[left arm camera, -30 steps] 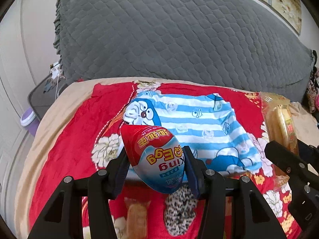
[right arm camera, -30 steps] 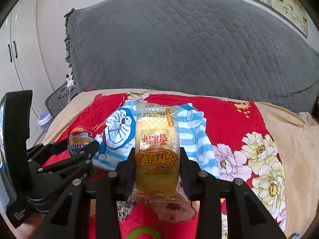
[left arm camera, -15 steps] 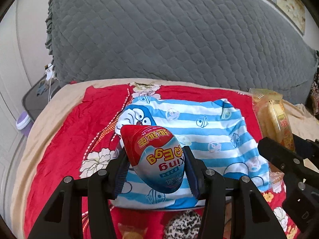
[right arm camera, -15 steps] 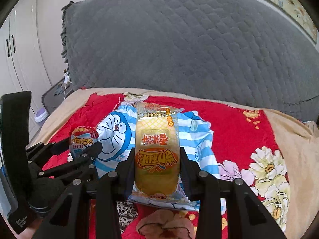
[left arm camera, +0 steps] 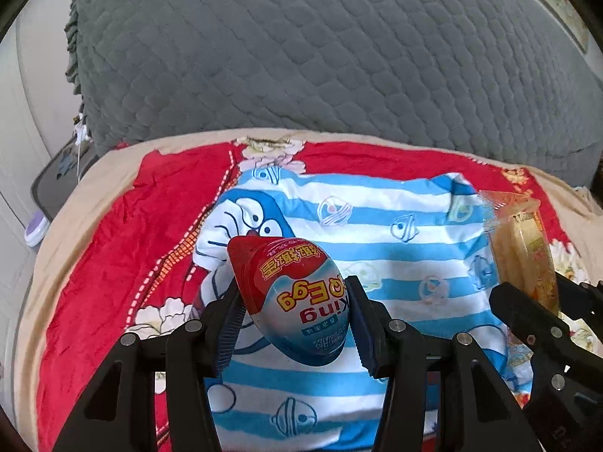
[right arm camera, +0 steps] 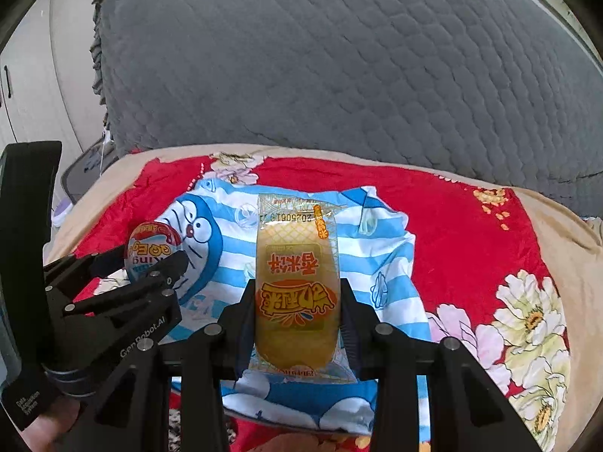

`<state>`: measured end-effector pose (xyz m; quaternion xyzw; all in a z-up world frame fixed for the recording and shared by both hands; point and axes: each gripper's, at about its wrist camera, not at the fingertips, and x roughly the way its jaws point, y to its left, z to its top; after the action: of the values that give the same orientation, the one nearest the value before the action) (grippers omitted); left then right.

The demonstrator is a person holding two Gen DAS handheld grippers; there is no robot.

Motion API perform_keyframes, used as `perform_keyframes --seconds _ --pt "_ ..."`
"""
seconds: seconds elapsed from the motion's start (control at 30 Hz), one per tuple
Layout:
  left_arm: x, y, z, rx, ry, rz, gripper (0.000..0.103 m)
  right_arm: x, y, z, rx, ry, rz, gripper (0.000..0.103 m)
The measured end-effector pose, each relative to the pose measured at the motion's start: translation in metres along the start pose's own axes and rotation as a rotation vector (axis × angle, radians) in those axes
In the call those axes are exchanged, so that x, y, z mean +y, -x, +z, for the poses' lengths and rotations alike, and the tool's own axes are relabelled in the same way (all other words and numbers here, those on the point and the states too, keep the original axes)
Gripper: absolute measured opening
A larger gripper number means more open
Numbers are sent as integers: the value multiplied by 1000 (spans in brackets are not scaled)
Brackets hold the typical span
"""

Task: Organize objects
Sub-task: 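Carry the King Egg with the left tool while the right tool carries the yellow cake onto the striped shirt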

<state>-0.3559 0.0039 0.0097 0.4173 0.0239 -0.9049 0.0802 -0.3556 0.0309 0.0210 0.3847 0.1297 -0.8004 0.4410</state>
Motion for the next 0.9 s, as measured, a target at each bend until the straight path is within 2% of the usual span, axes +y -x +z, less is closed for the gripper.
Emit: perform_keyframes --seconds 0.4,0.77,0.9 --pt "-3 -49 -1 55 17 -11 54 -7 -50 7 69 4 -19 40" --pt "-10 -67 6 59 -29 -4 54 -10 -82 7 114 14 -52 39" --pt "-13 -76 7 61 -63 27 54 -11 -90 8 128 2 -42 39"
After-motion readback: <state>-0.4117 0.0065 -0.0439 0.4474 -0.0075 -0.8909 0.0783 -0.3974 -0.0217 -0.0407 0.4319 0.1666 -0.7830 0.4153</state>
